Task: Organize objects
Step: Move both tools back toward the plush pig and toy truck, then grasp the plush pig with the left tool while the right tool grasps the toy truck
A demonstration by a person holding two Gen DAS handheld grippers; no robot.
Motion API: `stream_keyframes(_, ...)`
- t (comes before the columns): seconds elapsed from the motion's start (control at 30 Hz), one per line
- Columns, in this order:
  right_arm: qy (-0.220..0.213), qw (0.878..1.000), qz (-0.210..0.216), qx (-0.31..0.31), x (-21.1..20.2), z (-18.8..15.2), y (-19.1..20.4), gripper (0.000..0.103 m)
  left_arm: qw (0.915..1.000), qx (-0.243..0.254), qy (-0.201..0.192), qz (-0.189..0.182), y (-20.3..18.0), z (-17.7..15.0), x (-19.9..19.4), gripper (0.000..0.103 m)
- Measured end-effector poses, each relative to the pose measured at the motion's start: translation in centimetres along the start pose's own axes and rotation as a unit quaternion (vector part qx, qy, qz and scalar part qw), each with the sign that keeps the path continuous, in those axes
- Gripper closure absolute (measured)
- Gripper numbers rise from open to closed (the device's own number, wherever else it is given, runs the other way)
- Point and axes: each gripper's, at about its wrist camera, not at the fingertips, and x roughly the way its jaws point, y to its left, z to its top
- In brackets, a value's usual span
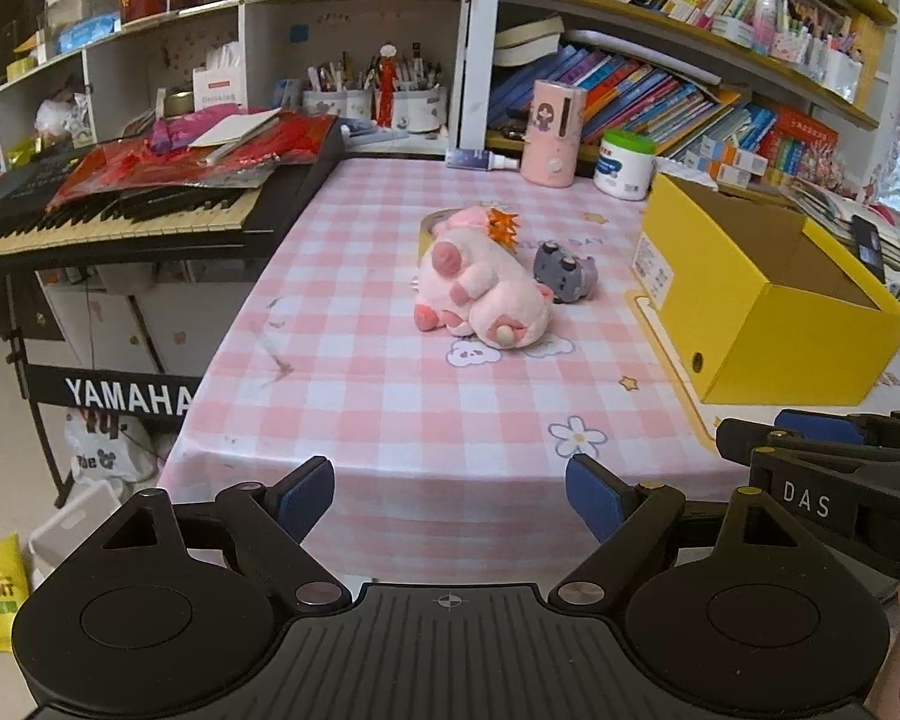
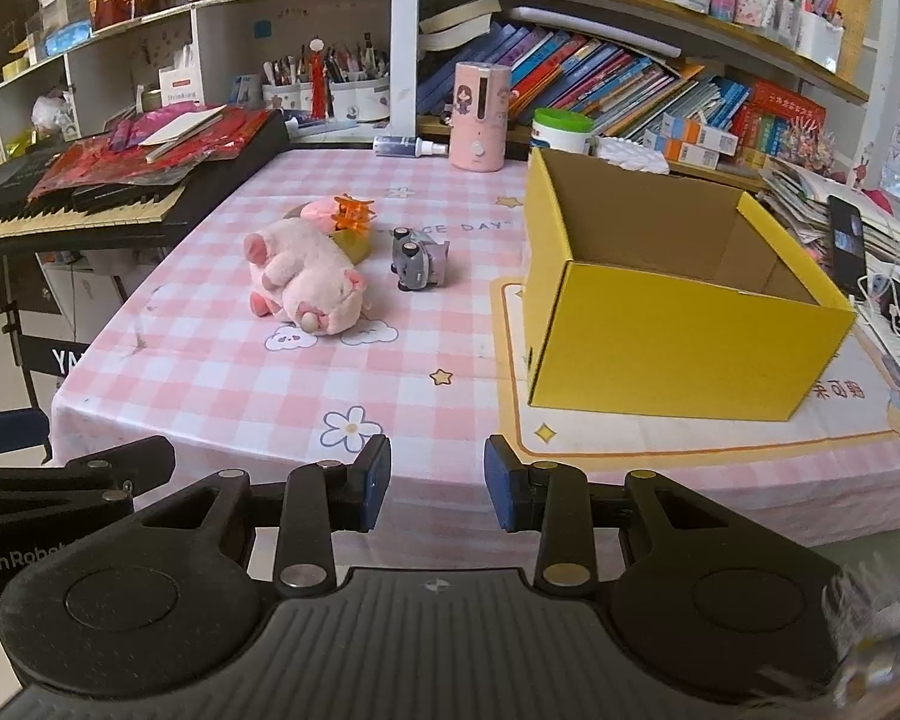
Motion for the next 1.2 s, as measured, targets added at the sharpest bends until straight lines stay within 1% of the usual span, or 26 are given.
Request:
stream_keyframes(0.2, 0.008, 1.0, 0.007, -0.005, 2.8, 1.6, 0.2, 0.07, 1.0, -0.008, 0.002, 0.006, 0.3, 1.9, 2.5, 0.016)
stream_keyframes(0.5, 0.004, 1.0, 0.009, -0.012, 7.2, 5.3, -0.5, 0.07, 0.9996, -0.02, 0.009, 0.015, 0.2, 5.4, 6.7, 0.017)
stream_keyframes(0.7, -0.025, 0.999, 0.021, 0.022, 9.2, 8.6, -1.7, 0.07, 0.9995, -0.022, 0.009, 0.02, -0.1, 7.4, 8.9, 0.017)
stream_keyframes(1.0, -0.01, 0.999, 0.031, 0.011, 13.3, 12.1, -2.3, 0.07, 0.9995, -0.023, 0.016, 0.016, -1.2, 9.9, 12.4, 0.017)
stream_keyframes(1.2, -0.009, 0.999, 0.047, 0.014, 15.9, 15.0, -2.9, 0.07, 0.9993, -0.005, 0.031, 0.018, -2.4, 11.3, 15.4, 0.016)
